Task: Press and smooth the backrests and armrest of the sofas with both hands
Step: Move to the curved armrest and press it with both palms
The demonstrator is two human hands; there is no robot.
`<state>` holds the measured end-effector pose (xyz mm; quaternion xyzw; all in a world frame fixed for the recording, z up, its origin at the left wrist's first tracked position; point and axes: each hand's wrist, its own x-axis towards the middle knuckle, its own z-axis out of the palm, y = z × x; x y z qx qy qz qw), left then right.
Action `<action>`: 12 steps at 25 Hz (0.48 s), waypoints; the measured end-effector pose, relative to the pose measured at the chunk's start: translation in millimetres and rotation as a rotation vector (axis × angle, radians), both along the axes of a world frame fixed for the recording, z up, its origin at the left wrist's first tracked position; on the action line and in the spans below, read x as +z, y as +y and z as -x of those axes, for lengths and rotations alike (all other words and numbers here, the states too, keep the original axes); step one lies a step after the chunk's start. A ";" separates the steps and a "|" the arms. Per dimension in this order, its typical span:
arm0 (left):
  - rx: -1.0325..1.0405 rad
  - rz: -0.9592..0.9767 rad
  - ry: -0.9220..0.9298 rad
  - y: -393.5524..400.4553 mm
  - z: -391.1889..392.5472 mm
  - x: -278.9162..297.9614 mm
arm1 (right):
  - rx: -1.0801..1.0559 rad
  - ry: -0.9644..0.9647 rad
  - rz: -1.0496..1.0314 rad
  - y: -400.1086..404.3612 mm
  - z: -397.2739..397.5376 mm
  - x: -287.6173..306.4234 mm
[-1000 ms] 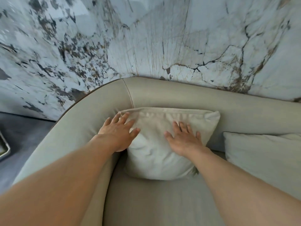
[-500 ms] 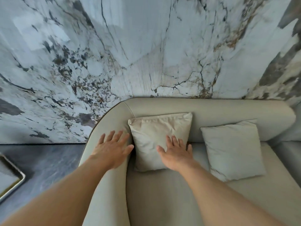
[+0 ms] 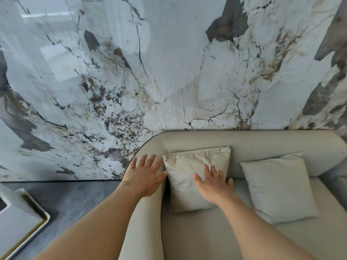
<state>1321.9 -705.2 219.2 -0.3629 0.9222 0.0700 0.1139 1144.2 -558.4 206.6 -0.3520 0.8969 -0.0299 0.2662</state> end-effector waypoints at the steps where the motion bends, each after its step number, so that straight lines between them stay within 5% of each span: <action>1: -0.025 -0.004 0.007 -18.3 3.1 -8.2 | -0.031 0.004 -0.002 -12.3 -2.6 -2.4; 12: -0.391 -0.127 0.058 -195.7 28.3 -57.7 | -0.421 0.020 -0.069 -137.6 -64.7 6.9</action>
